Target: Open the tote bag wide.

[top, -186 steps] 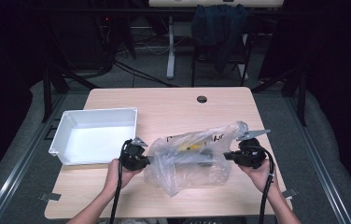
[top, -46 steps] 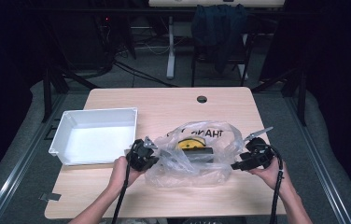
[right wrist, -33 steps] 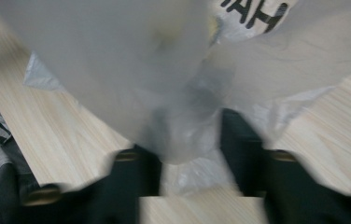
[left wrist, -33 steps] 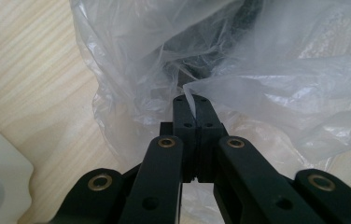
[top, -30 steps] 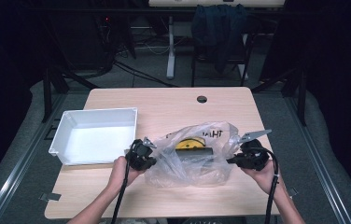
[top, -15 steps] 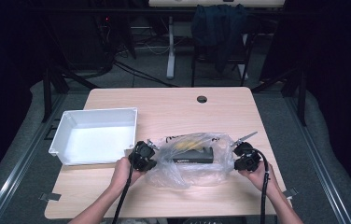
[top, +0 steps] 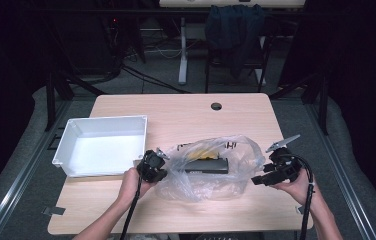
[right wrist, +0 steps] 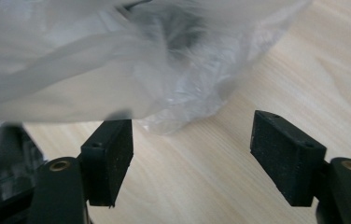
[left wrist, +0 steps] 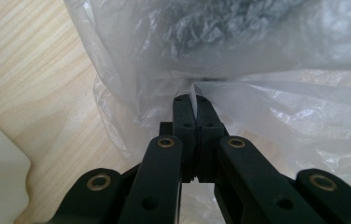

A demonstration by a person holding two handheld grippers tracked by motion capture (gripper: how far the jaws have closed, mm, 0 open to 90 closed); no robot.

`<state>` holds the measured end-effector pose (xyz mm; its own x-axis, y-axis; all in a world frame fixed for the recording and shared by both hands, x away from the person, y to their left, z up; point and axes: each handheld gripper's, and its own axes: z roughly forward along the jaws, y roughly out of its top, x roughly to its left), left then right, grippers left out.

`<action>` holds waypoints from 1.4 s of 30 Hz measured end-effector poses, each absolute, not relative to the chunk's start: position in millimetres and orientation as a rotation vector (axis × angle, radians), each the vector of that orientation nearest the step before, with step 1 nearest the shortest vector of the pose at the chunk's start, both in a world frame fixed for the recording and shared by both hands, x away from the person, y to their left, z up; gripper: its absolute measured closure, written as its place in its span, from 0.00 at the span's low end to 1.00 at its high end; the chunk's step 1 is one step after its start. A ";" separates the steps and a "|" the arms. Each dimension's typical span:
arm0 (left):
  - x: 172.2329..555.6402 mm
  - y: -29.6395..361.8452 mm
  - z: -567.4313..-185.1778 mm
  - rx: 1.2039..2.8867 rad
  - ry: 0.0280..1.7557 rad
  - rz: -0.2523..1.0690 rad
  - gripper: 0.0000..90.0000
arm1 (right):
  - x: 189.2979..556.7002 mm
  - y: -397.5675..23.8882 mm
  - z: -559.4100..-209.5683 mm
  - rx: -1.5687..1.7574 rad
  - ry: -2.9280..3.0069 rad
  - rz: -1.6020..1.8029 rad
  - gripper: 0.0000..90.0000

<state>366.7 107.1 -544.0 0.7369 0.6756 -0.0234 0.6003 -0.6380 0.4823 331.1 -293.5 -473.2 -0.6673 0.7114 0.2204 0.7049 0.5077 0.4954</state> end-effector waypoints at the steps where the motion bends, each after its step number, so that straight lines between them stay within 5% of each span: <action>1: 366.9 107.1 -544.0 2.472 0.970 0.216 1.00 | 327.5 -291.9 -469.6 1.255 2.708 0.908 0.32; 5: 367.4 106.7 -544.3 2.474 0.971 0.217 1.00 | 321.2 -280.1 -462.1 1.153 2.714 0.969 0.32; 7: 367.4 106.6 -544.0 2.477 0.971 0.219 1.00 | 320.2 -276.6 -459.2 1.120 2.674 1.025 0.40; 11: 368.3 107.1 -544.7 2.476 0.973 0.215 0.98 | 320.3 -273.3 -462.8 1.135 2.587 1.096 0.81; 14: 368.2 106.9 -544.0 2.478 0.970 0.210 0.96 | 325.8 -273.8 -472.5 1.188 2.552 1.077 0.97; 25: 352.3 118.5 -502.2 2.426 0.971 0.214 0.49 | 343.1 -263.8 -508.4 1.266 2.656 0.954 0.99; 42: 340.6 82.1 -459.1 2.249 0.906 0.277 0.29 | 344.9 -262.5 -509.2 1.265 2.656 0.923 0.99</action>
